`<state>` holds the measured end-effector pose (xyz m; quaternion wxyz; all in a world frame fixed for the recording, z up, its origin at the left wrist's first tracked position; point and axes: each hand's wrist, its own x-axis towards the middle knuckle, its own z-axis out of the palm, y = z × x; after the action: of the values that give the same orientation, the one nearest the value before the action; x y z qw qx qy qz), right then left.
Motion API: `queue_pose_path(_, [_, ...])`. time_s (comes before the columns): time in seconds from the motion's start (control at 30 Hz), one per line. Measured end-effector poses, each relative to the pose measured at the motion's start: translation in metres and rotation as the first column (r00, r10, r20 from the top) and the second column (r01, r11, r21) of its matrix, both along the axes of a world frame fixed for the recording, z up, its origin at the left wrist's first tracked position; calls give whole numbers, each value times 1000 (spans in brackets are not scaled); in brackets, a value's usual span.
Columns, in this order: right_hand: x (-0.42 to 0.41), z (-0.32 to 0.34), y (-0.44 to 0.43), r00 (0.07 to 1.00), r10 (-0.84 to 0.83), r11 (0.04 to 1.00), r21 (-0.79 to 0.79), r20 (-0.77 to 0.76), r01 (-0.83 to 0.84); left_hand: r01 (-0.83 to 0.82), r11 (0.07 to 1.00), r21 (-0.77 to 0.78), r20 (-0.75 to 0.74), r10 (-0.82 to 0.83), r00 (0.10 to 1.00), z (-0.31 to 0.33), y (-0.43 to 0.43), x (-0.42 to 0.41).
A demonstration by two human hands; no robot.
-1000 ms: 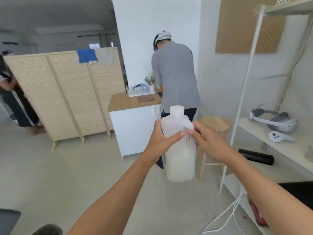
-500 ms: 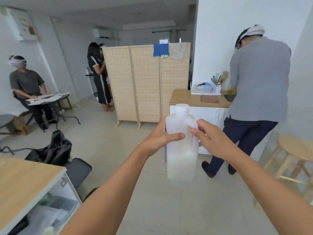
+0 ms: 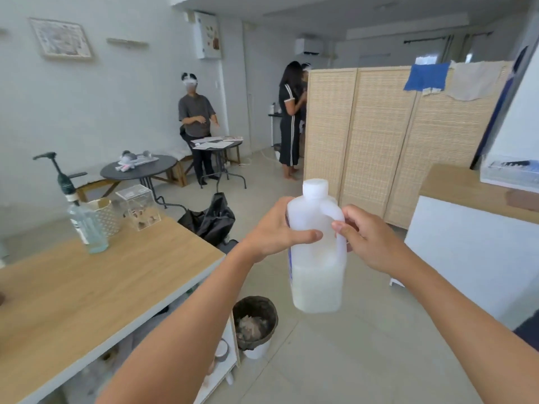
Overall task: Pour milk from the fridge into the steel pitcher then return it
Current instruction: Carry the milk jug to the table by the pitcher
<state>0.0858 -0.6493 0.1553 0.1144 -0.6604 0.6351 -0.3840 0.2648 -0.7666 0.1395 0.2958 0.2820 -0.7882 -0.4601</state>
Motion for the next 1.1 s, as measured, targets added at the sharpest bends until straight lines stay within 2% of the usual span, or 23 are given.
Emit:
queue_pose_path(0.17, [35, -6, -69, 976, 215, 977, -6, -19, -215, -237, 971, 25, 19, 236, 972, 0, -18, 59])
queue_pose_path(0.33, [72, -10, -125, 913, 406, 914, 9, -36, -406, -460, 888, -3, 82, 459, 885, 2, -30, 109])
queue_pose_path(0.53, [134, -14, -162, 810, 582, 812, 0, -67, -584, -640, 768, 12, 80, 637, 767, -2, -22, 169])
queue_pose_path(0.87, [262, -27, -199, 621, 784, 621, 37, -7, -783, -807, 588, 47, 76, 804, 590, -17, -8, 287])
queue_pose_path(1.1, [366, -38, -225, 560, 828, 558, 66, 22, -827, -847, 525, 80, 137, 836, 531, -32, -25, 390])
